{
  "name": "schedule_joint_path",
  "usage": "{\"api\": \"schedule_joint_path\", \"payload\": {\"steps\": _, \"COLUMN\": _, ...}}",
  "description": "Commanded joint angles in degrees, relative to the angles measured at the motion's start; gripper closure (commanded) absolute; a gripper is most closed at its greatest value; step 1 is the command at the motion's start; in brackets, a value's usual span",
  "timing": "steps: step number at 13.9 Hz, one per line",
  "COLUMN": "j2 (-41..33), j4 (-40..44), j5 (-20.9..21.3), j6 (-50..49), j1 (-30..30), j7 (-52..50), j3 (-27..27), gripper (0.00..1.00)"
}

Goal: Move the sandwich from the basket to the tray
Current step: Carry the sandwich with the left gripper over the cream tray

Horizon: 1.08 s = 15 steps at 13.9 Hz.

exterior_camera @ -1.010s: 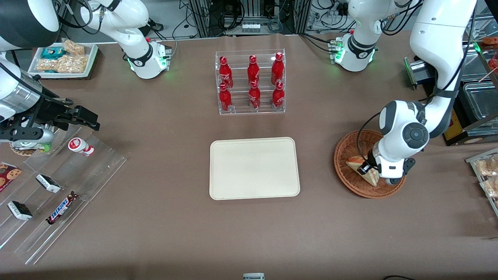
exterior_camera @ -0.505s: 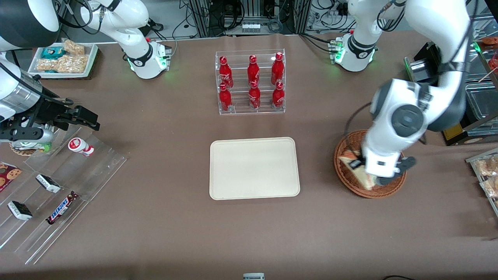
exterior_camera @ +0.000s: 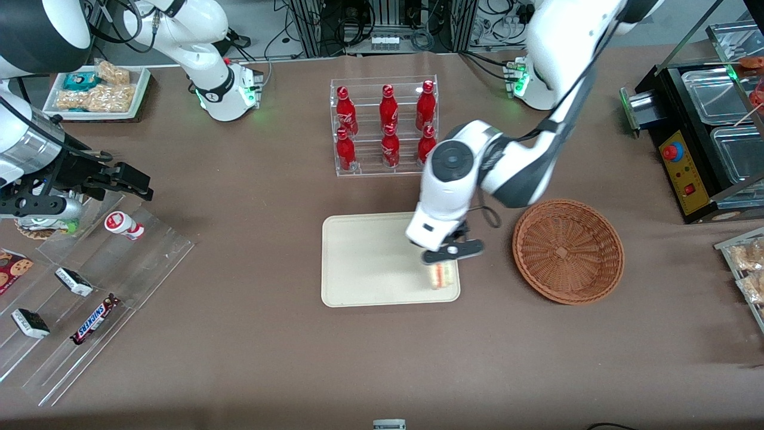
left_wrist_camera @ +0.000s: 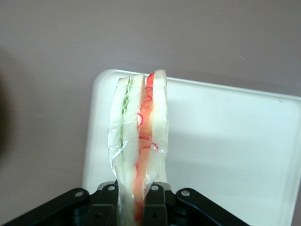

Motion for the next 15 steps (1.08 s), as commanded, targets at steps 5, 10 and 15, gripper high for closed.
{"api": "schedule_joint_path", "payload": {"steps": 5, "j2": 10.1, "j4": 2.9, "j5": 8.1, "j6": 7.2, "j1": -4.0, "j7": 0.7, "j3": 0.8, "gripper": 0.83}}
{"api": "schedule_joint_path", "payload": {"steps": 10, "j2": 8.1, "j4": 2.9, "j5": 8.3, "j6": 7.9, "j1": -3.2, "j7": 0.0, "j3": 0.8, "gripper": 0.00}}
{"api": "schedule_joint_path", "payload": {"steps": 15, "j2": -5.6, "j4": 2.4, "j5": 7.2, "j6": -7.1, "j1": 2.2, "j7": -3.4, "j3": 0.9, "gripper": 0.00}}
